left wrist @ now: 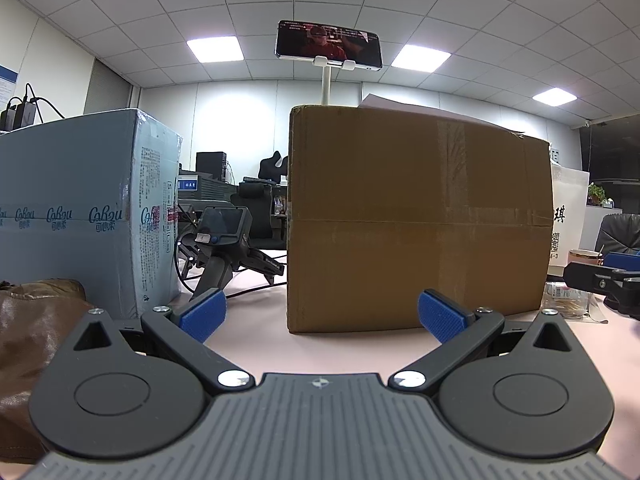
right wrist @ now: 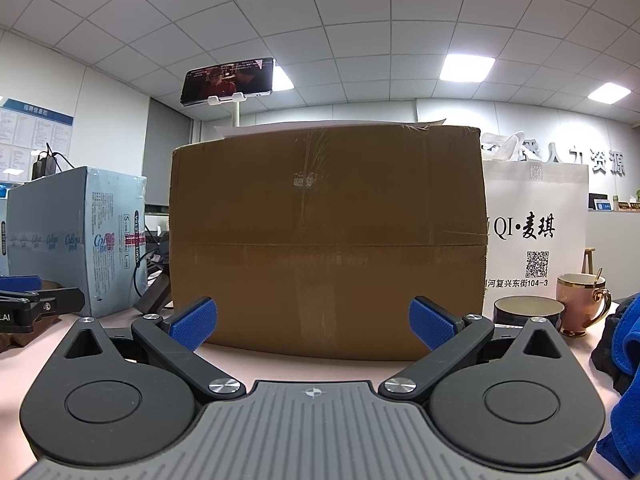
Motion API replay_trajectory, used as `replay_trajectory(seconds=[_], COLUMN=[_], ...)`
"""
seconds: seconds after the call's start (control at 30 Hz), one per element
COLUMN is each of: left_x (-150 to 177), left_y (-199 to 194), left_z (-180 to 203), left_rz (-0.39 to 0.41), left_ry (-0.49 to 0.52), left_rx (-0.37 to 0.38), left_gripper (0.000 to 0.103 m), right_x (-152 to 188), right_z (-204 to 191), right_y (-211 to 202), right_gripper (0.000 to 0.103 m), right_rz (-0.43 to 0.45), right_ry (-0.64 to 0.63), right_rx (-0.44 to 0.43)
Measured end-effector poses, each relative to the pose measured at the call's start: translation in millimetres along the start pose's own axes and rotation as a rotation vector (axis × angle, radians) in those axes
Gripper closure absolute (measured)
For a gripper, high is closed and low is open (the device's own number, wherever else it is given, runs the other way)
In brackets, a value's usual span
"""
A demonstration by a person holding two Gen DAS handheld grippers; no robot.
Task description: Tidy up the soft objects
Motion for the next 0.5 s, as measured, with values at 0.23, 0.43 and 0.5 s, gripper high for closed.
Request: replay_trajectory(seconds=[0.23, 0.43, 0.5], left_x=[-0.6, -0.6, -0.4], left_y=[0.4, 1.1, 1.2], left_z=[0.3, 1.0, 1.5], left_rz=[0.000, -0.001, -0.001], left_ry=[0.002, 0.003, 0.004], left_rx=[0.004, 0.008, 0.010], left_gripper=[0.000, 0.000, 0.000], right_x=[-0.3, 0.2, 0.3], right_z=[-0.3, -0.5, -0.4], right_y=[-0.5, -0.5, -0.3], right_gripper=[0.000, 0.000, 0.000], right_rz=[-0.003, -0.005, -0.006], right_ry=[0.000, -0.001, -0.001], right_rx=[-0.001, -0.002, -0.003])
Point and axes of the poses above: each gripper's, at about its wrist camera, not at the fingertips, and y roughly the way its jaws point, z to its right, x to its underside, the point moved 8 cm from there along y, roughly the way its jaws point, and after that the axes turned 11 degrees about y, right-handed, at the moved point
